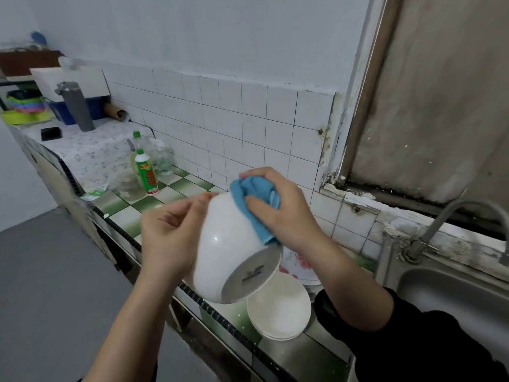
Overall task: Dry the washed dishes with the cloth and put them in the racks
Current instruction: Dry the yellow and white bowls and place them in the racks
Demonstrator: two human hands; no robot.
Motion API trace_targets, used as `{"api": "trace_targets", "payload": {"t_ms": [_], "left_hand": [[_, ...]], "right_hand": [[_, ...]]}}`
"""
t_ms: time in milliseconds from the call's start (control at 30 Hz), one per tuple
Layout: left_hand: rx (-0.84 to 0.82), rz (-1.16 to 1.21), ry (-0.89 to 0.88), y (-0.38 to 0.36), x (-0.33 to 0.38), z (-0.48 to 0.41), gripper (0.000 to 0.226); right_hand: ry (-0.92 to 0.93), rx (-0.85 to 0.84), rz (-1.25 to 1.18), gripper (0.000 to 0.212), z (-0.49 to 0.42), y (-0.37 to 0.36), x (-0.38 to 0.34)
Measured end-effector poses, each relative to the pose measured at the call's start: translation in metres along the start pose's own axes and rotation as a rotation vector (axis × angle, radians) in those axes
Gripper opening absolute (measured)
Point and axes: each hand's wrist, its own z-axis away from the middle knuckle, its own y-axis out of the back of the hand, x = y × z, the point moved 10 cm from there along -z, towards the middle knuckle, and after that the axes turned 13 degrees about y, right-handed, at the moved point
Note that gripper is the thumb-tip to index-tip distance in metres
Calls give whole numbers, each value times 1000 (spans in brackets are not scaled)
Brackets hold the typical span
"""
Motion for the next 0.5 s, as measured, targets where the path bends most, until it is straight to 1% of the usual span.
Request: {"api": "trace_targets", "payload": {"t_ms": [100, 133, 167, 233, 300, 367, 400, 433, 500], "left_hand": [[-42, -59, -4, -10, -7, 8, 28], [-45, -53, -7, -10, -7, 9, 27], [-40, -46, -17, -9, -4, 9, 26], [-13, -24, -53, -3, 4, 11, 27], [36, 64, -88, 8, 13, 13, 31], [12, 189, -122, 16, 21, 14, 30], [-23, 202, -148, 16, 24, 14, 29], [-62, 182, -164, 14, 25, 14, 30], [-128, 115, -124, 7, 15, 11, 34]], "right_hand": [[181, -58, 217, 37, 10, -22, -25], [225, -51, 226, 37, 12, -25, -30], [231, -30, 184, 34, 12, -24, -30], [130, 50, -20, 27, 8, -11, -15], [-62, 178, -302, 20, 7, 5, 15], [-277, 293, -543, 9, 20, 10, 46], [-338, 328, -598, 7, 26, 10, 54], [-360, 352, -613, 11, 30, 10, 59], [-303, 418, -629, 13, 31, 17, 58]]}}
